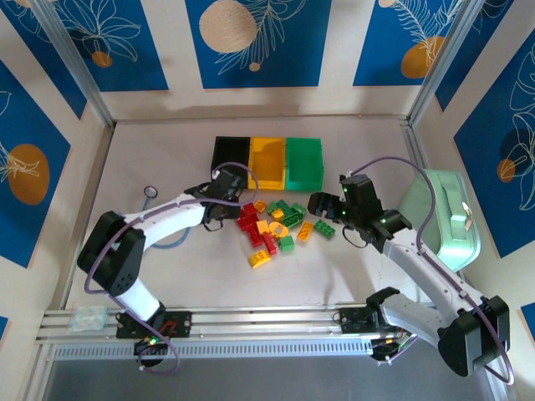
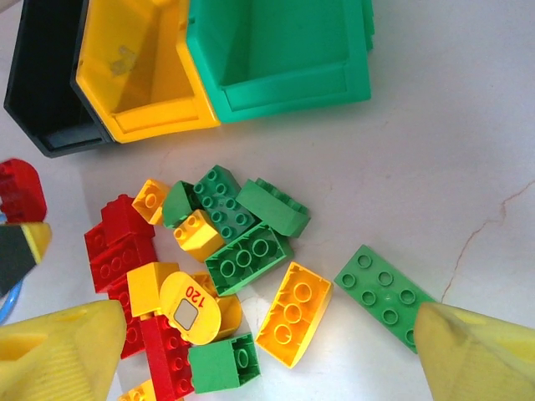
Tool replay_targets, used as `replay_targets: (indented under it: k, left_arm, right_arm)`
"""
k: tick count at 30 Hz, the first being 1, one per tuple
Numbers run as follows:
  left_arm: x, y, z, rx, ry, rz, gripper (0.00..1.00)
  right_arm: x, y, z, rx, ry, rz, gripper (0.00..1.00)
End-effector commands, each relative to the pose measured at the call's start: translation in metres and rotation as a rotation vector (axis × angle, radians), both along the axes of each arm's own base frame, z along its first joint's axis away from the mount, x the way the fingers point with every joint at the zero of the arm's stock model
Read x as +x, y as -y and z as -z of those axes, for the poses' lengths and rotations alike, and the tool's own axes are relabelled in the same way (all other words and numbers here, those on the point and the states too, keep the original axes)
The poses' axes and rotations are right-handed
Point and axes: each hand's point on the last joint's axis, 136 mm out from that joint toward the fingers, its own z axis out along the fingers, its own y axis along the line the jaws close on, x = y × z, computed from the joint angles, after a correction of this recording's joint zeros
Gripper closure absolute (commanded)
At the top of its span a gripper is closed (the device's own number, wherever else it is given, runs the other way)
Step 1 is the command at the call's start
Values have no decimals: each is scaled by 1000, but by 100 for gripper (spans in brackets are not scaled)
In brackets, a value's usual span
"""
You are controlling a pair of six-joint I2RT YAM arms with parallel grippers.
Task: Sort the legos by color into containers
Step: Pick up the lego from the center of the table, then place the lego in the container.
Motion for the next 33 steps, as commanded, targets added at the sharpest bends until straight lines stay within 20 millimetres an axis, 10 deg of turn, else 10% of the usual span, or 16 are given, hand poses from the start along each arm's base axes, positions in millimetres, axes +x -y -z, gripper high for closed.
replay_targets:
  k: [1,20,33]
  left_arm:
    - [21,-2,-22,19,44,9,73]
    - [120,-1,-37,-81,0,19,73]
    - [120,-4,-50,-93,17,13,48]
  right_arm:
    - [-5,-1,-1,23,9,1,10]
    - [-25,5,9,43,-21,5,10]
    - [-28,1,9,27,-19,-22,10]
